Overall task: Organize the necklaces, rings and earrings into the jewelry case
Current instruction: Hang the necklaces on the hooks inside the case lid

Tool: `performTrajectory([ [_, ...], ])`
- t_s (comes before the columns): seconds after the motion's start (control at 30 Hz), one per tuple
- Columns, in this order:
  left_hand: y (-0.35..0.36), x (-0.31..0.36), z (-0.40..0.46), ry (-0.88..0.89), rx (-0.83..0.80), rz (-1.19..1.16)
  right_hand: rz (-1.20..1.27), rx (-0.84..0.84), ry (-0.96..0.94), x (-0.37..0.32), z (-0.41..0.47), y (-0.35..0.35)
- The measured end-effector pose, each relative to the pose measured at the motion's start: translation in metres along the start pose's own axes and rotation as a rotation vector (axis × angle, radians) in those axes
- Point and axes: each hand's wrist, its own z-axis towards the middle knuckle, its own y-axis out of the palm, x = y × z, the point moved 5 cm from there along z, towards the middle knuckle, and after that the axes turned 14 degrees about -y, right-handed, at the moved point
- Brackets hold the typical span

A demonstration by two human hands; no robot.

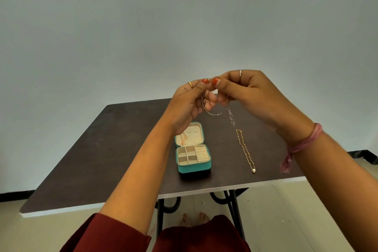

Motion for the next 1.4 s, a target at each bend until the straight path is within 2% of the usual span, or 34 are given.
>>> performTrajectory([
  [0.27, 0.009, -0.001, -0.006, -0.089, -0.111, -0.025, 0.294, 0.179, 0.238, 0.028, 0.000, -0.012],
  [0.5, 0.000, 0.004, -0.007, -0.025, -0.128, -0.306, 0.539, 0.269, 0.329, 0.045, -0.009, -0.008],
  [0.7, 0.006, 0.003, -0.010, -0.102, -0.321, -0.519, 0.633, 0.244, 0.351, 0.056, -0.019, 0.006],
  [0.8, 0.005, 0.003, -0.009, -0.063, -0.371, -0.598, 0.627, 0.245, 0.364, 0.063, -0.024, 0.014],
  [1.0, -0.010, 0.012, -0.008, 0.125, -0.201, -0.698, 0.603, 0.231, 0.379, 0.070, -0.037, 0.027],
  [1.17, -0.015, 0.011, -0.009, 0.156, -0.147, -0.692, 0.585, 0.243, 0.360, 0.073, -0.044, 0.033],
  [1.27, -0.016, 0.009, -0.010, 0.159, -0.129, -0.705, 0.400, 0.206, 0.309, 0.073, -0.044, 0.033],
  [1.4, -0.019, 0.004, -0.011, 0.150, -0.051, -0.688, -0.041, 0.246, 0.173, 0.071, -0.045, 0.022],
])
